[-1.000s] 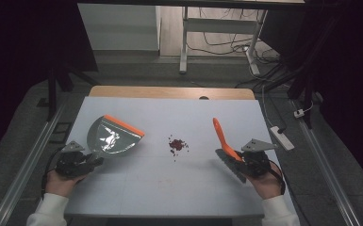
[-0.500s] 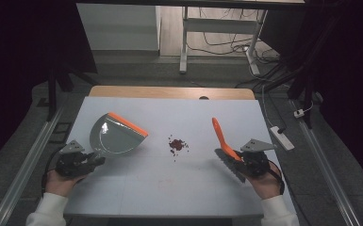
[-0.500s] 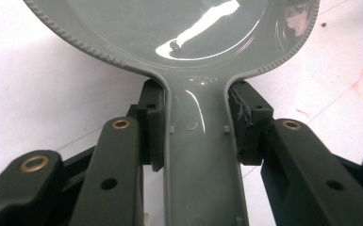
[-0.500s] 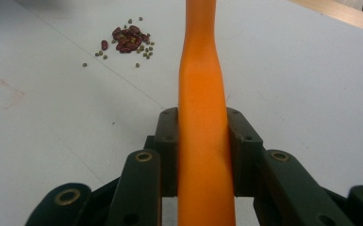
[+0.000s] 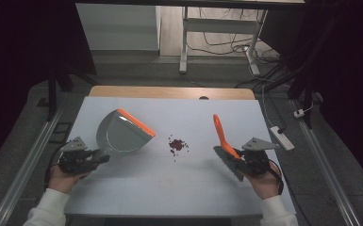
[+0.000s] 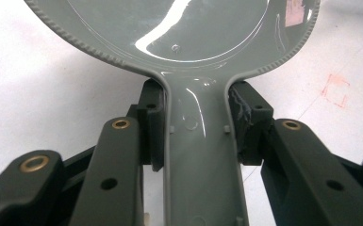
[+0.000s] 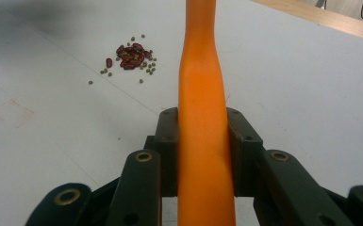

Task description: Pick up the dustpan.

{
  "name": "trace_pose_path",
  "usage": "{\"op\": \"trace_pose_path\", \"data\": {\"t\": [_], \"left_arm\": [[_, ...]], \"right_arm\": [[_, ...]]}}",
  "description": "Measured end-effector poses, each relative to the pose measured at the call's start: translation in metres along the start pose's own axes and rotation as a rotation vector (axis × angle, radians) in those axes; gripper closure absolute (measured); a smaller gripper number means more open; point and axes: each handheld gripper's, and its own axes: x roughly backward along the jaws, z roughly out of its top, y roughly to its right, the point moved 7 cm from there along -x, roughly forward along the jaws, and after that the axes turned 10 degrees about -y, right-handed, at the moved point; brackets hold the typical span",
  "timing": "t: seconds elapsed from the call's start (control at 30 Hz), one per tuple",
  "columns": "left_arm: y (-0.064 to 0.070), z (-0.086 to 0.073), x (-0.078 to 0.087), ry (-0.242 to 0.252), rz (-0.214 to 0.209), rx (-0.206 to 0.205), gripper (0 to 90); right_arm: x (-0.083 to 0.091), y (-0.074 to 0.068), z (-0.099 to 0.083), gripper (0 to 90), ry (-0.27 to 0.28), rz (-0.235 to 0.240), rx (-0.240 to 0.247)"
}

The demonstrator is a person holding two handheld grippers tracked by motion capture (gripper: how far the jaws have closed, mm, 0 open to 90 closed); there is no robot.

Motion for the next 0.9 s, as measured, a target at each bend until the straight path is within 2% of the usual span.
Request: {"op": "trace_pose_path", "data": {"t": [0.23, 0.57, 0.67, 0.8, 0.9], "left_arm": [[0.004, 0.002, 0.0, -0.001, -0.025, -0.024, 61.9], [0.021, 0.002, 0.002, -0.02, -0.051, -0.071, 61.9], [0.026, 0.003, 0.002, -0.026, -0.077, -0.092, 61.9], [0.035, 0.003, -0.001, -0.064, -0.104, -0.133, 61.9], [0.047, 0.008, 0.001, -0.067, -0.137, -0.148, 61.9]], "right_arm": [[-0.002, -0.001, 0.006, 70.1, 0.018, -0.003, -0.009], [-0.007, -0.006, 0.008, 70.1, 0.021, 0.0, -0.003], [-0.005, -0.007, 0.009, 70.1, 0.028, -0.002, 0.004], [-0.004, -0.006, 0.011, 70.1, 0.04, -0.002, -0.007], [-0.005, -0.005, 0.012, 70.1, 0.039, -0.004, -0.003]]}}
